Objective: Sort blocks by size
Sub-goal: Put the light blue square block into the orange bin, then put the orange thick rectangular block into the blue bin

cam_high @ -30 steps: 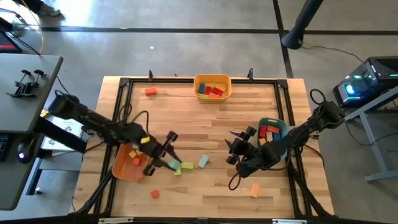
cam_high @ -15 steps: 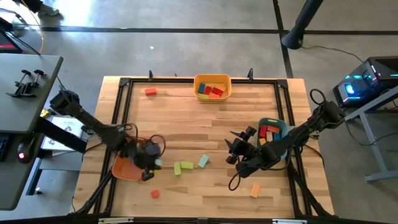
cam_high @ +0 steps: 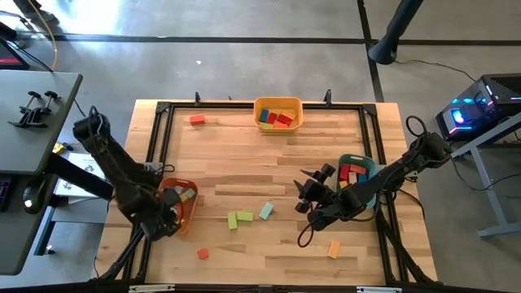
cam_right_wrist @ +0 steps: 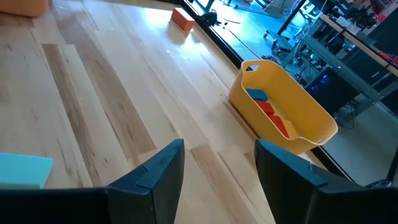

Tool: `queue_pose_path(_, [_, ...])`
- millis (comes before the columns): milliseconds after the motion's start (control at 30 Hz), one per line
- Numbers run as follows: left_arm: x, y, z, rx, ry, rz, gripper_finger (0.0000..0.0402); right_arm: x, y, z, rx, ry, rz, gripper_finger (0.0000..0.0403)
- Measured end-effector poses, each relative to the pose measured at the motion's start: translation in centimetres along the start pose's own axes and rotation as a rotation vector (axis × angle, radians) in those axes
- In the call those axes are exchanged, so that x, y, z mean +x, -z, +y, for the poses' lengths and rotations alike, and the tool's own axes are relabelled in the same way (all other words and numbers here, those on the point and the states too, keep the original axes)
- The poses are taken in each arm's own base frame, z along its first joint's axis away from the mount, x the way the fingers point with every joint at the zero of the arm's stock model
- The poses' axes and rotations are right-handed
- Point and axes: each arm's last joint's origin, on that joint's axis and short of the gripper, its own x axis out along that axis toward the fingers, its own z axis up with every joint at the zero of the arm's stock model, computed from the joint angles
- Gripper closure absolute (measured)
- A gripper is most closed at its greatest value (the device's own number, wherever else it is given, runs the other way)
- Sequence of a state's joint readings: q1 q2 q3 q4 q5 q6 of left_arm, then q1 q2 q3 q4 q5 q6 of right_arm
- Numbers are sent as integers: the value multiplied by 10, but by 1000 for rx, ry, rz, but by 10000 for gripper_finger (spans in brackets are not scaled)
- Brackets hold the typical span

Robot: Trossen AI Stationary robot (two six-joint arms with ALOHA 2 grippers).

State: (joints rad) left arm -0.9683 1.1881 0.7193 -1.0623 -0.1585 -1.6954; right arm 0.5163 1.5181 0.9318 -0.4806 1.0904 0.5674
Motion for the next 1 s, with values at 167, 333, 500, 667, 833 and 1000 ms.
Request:
queue_pose_path(167, [14,10,15,-80,-78,13,270,0,0,0,5,-2,-3,211])
queue_pose_path(333, [23,14,21,-118,-106,13,246,0,0,0,6,-2,-2,211])
queue_pose_path(500, [23,14,21,-124,-104,14,229,0,-1,0,7,-3,-3,211])
queue_pose_path(667, [20,13,21,-129,-95,17,218,0,-1,0,4,-3,-4,211])
queue_pose_path(833, [0,4,14,-121,-36,-64,216,0,-3,2,-9,-11,-18,211])
queue_pose_path(1000, [-21,-16,7,-33,73,-448,216,0,-4,2,-7,-12,-21,211])
